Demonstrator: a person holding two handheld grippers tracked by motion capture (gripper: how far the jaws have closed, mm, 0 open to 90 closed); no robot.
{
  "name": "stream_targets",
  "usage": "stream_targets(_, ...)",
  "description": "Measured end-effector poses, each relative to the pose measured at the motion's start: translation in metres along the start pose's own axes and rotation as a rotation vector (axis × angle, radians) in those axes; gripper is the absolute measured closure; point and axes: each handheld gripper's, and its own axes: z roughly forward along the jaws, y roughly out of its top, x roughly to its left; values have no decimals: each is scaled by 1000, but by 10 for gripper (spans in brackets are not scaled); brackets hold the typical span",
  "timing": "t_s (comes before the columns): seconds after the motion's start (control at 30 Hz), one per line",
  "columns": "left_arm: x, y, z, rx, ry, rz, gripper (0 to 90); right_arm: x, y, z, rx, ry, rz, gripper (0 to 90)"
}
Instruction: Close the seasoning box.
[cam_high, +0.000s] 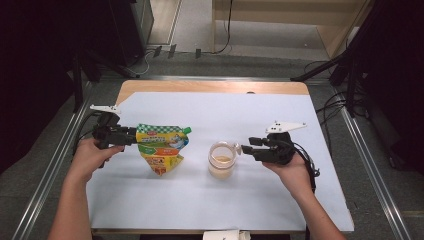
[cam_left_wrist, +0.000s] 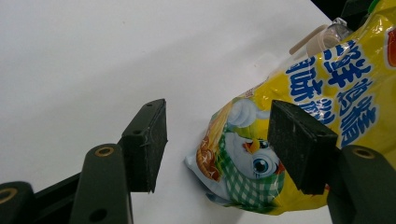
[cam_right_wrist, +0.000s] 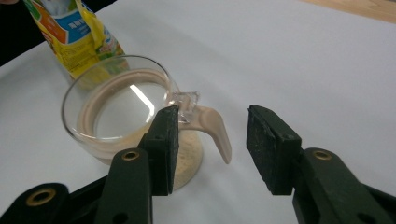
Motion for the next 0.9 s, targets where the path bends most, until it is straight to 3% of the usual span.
stream_targets(0.3, 2, -1, 0, -2, -3, -6, 390, -17, -9, -2, -11, -25, 19, 423)
stream_targets(0.43, 3, -1, 1, -2, -7, -14, 389, -22, -14, -2, -11, -60, 17, 377)
stream_targets(0.47, 4, -1, 1, -2, -8, -15, 389, -24, -16, -1, -25, -95, 17, 353)
stream_targets(0.9, 6, 1, 6, 2, -21, -25, 380, -37, -28, 0, -18, -147, 32, 302)
